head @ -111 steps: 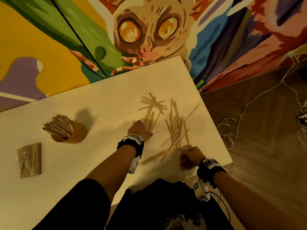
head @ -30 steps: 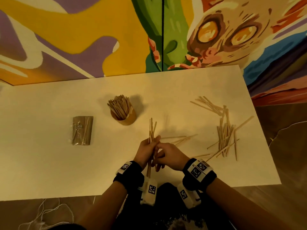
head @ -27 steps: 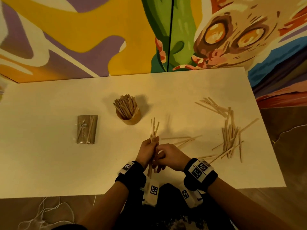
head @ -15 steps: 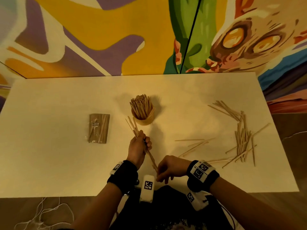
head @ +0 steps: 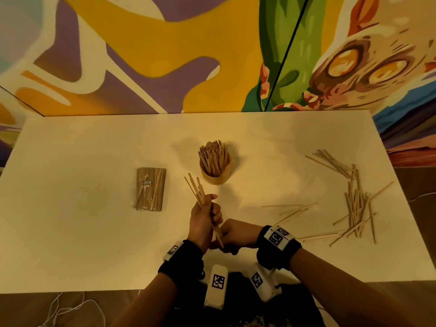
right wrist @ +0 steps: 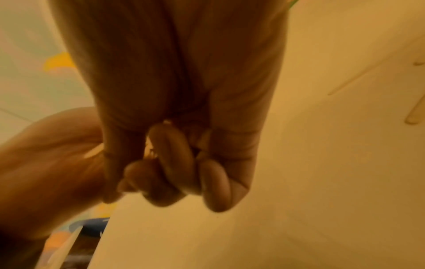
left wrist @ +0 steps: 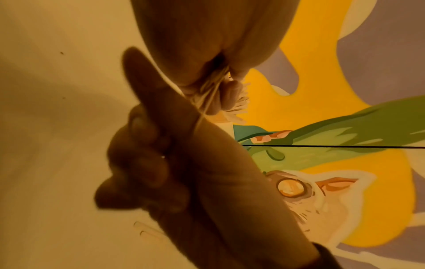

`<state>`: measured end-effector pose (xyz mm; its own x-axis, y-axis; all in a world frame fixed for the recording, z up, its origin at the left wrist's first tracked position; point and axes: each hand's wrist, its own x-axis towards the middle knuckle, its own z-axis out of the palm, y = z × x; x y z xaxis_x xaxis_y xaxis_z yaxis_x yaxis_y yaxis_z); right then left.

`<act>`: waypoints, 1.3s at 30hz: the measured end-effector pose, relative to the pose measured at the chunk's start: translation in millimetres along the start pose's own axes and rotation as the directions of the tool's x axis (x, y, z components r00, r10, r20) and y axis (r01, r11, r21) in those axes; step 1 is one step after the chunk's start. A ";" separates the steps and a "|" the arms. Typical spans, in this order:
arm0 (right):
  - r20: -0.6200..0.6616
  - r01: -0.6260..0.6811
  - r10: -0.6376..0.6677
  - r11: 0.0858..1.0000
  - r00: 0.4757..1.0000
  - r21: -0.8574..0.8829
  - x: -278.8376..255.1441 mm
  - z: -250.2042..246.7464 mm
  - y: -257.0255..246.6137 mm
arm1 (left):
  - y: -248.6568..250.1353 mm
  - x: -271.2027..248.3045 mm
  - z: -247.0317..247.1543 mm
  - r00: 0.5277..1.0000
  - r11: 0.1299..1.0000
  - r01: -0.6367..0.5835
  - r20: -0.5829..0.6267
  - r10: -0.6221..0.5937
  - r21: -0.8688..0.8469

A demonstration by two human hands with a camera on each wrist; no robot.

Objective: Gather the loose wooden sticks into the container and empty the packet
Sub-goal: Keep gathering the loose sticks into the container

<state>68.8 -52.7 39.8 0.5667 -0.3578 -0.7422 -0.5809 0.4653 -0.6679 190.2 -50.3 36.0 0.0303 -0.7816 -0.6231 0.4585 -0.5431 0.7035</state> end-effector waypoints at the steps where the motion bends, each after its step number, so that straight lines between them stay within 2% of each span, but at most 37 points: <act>1: -0.006 0.007 -0.007 0.999 1.000 0.035 0.7 -0.3 0.1 | 0.2 -0.8 1.0 1.000 1.000 0.019 0.018 -0.019 0.003; 4: 0.027 0.010 -0.012 0.996 1.000 0.084 -0.9 -5.3 -0.8 | 7.0 0.9 1.3 0.996 0.999 0.046 0.080 -0.048 0.026; 6: 0.050 -0.015 0.011 0.997 0.999 0.082 -4.3 -15.8 -1.4 | 13.1 3.7 -2.4 0.990 0.990 0.023 0.132 -0.042 0.141; 8: 0.008 -0.029 0.029 0.996 1.000 0.078 -9.0 -30.6 -1.7 | 16.8 4.8 -7.7 0.978 0.948 0.002 0.197 -0.068 0.317; 10: -0.157 0.007 0.015 0.990 0.988 0.138 -12.2 -45.8 -1.4 | 16.2 5.4 -14.3 0.967 0.856 -0.008 0.223 -0.125 0.516; 12: -0.370 0.130 -0.010 0.945 0.929 0.302 -14.0 -58.7 -1.6 | 14.6 5.4 -21.6 0.952 0.740 -0.010 0.234 -0.200 0.673; 14: -0.475 0.208 0.016 0.886 0.880 0.415 -14.0 -66.4 -4.7 | 14.6 3.8 -27.4 0.922 0.650 -0.017 0.264 -0.284 0.759; 15: -0.482 0.191 0.036 0.890 0.875 0.413 -12.8 -66.8 -6.6 | 15.8 2.6 -29.4 0.908 0.621 -0.028 0.280 -0.312 0.783; 17: -0.452 0.106 0.048 0.945 0.891 0.309 -8.0 -60.5 -9.9 | 18.1 1.6 -30.9 0.894 0.576 -0.079 0.313 -0.320 0.814; 19: -0.408 0.064 0.018 0.981 0.913 0.186 -1.6 -48.1 -10.8 | 17.2 2.8 -29.3 0.911 0.530 -0.133 0.314 -0.269 0.838; 22: -0.409 0.113 -0.067 0.989 0.910 0.090 7.1 -33.0 -9.0 | 12.5 5.5 -28.9 0.954 0.501 -0.149 0.257 -0.153 0.853; 24: -0.414 0.152 -0.116 0.987 0.903 0.056 8.3 -29.4 -7.8 | 10.5 7.3 -32.2 0.959 0.459 -0.167 0.252 -0.131 0.873; 28: -0.380 0.223 -0.142 0.958 0.914 0.179 3.9 -28.6 -5.3 | 3.3 13.4 -41.3 0.948 0.323 -0.261 0.305 -0.093 0.910; 32: -0.408 0.241 -0.098 0.918 0.908 0.315 -0.5 -28.9 -1.5 | 1.1 14.5 -42.4 0.906 0.179 -0.408 0.422 -0.047 0.895; 35: -0.412 0.249 -0.060 0.871 0.909 0.424 -3.5 -27.1 0.0 | -0.5 17.0 -43.5 0.888 0.056 -0.455 0.458 -0.049 0.889; 37: -0.400 0.250 -0.046 0.844 0.915 0.475 -5.3 -24.6 0.4 | -2.4 17.3 -43.1 0.883 0.015 -0.465 0.465 -0.062 0.885; 39: -0.395 0.255 -0.032 0.811 0.918 0.527 -7.0 -21.9 1.6 | -3.9 16.4 -41.1 0.884 0.010 -0.466 0.466 -0.043 0.885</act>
<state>51.2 -67.2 42.7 0.3082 -0.6630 -0.6822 -0.0188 0.7127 -0.7012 225.4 -48.4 9.0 -0.4068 -0.8106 -0.4212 -0.7953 0.0874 0.5999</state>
